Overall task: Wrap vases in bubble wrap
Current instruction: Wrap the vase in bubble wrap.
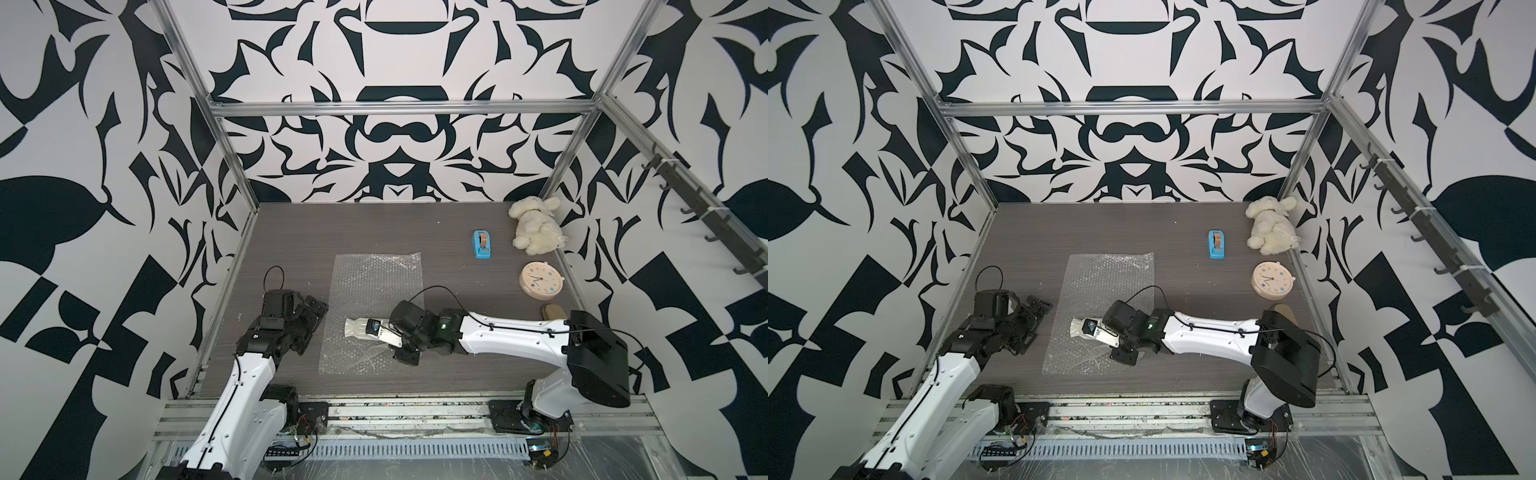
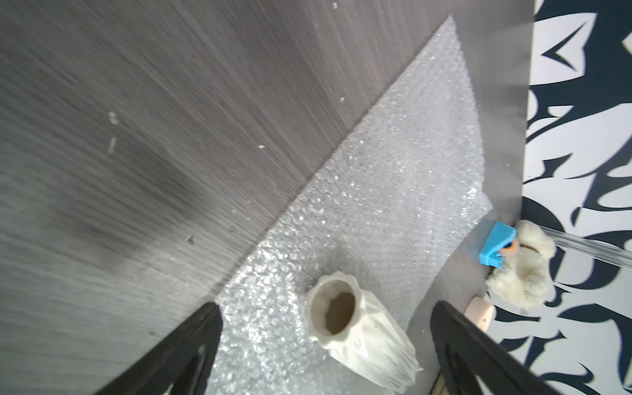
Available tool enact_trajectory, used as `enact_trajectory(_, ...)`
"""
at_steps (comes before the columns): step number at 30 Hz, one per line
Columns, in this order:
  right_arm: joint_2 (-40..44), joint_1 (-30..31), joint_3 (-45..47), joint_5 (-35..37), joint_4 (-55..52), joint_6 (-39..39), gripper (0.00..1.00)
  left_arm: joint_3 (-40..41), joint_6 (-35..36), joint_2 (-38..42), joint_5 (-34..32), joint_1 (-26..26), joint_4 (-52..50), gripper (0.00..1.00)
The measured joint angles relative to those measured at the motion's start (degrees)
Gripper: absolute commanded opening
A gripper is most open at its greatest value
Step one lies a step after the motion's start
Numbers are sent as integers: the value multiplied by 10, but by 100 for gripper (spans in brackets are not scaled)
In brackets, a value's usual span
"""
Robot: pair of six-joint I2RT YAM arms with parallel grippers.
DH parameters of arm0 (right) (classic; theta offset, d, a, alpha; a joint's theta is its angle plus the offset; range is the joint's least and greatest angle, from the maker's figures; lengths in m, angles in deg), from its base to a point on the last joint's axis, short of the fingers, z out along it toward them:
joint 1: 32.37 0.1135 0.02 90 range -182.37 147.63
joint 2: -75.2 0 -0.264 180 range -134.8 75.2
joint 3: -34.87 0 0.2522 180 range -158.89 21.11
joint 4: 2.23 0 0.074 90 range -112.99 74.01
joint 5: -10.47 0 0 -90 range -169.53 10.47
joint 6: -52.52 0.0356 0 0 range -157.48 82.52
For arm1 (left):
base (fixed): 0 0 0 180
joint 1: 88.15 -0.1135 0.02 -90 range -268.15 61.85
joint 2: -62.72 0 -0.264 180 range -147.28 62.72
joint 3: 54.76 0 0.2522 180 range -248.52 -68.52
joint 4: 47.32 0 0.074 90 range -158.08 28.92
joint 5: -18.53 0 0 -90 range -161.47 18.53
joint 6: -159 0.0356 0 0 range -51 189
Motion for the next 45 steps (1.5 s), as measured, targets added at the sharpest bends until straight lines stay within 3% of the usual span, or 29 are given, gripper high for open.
enact_trajectory(12, -3, -32, -23, -67, -29, -21, 0, -14, 16, -3, -10, 9, -52, 100)
enact_trajectory(16, 5, -31, 6, -89, -13, -12, 0, -12, 22, -8, -28, 26, -99, 90)
enact_trajectory(26, 8, -31, 35, -95, 16, 6, 0, 36, -43, -6, -71, 166, -175, 86)
enact_trajectory(32, 8, -31, 37, -96, 34, 12, 0, 49, -71, -16, -81, 182, -177, 59)
enact_trajectory(36, 8, -31, 39, -96, 38, 12, 0, 49, -73, -17, -80, 182, -169, 48)
enact_trajectory(45, 9, -38, 50, -95, 45, 15, 0, 49, -67, -24, -64, 183, -139, 12)
